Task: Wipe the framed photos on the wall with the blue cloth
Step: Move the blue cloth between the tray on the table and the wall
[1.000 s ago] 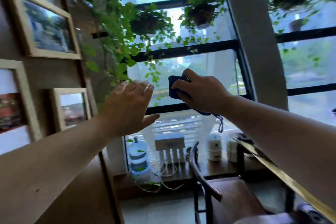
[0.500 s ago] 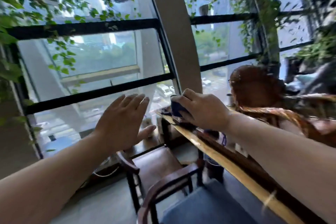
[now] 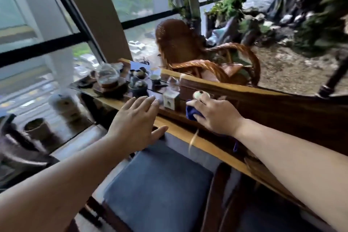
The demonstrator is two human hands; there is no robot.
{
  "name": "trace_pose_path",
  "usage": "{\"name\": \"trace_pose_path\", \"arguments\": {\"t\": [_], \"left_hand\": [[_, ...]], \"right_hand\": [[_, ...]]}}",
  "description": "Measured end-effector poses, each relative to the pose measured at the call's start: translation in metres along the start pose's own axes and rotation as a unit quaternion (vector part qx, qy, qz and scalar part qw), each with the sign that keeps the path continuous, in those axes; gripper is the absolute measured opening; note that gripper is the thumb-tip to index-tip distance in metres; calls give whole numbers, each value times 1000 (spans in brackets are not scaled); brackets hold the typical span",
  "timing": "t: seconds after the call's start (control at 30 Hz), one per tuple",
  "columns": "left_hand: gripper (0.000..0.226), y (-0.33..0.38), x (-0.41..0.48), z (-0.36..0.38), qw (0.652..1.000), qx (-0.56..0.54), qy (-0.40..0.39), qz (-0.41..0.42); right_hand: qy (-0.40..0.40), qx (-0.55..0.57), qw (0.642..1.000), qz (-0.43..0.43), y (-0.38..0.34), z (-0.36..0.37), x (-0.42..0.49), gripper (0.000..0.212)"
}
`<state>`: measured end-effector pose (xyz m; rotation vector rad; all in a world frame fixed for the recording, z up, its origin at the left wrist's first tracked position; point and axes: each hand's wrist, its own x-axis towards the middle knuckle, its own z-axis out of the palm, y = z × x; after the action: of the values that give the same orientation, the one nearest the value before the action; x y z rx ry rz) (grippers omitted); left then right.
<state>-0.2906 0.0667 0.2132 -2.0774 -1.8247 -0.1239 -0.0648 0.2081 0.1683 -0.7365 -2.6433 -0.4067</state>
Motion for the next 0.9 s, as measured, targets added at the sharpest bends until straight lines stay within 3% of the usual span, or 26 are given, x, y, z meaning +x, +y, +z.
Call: {"name": "trace_pose_path", "arguments": {"t": [0.27,0.5,0.9], "left_hand": [[81,89,33,85,995,-68,-53,48],[82,152,53,145,987,-88,-98,89],[80,209,55,205,975,-97,-152,130]], "right_hand": [[-67,1,990,122,78,67,-129,43],[-136,-11,975,172,117,113,-226,34],[-190,25,954,230,125,186,-293,43]]}}
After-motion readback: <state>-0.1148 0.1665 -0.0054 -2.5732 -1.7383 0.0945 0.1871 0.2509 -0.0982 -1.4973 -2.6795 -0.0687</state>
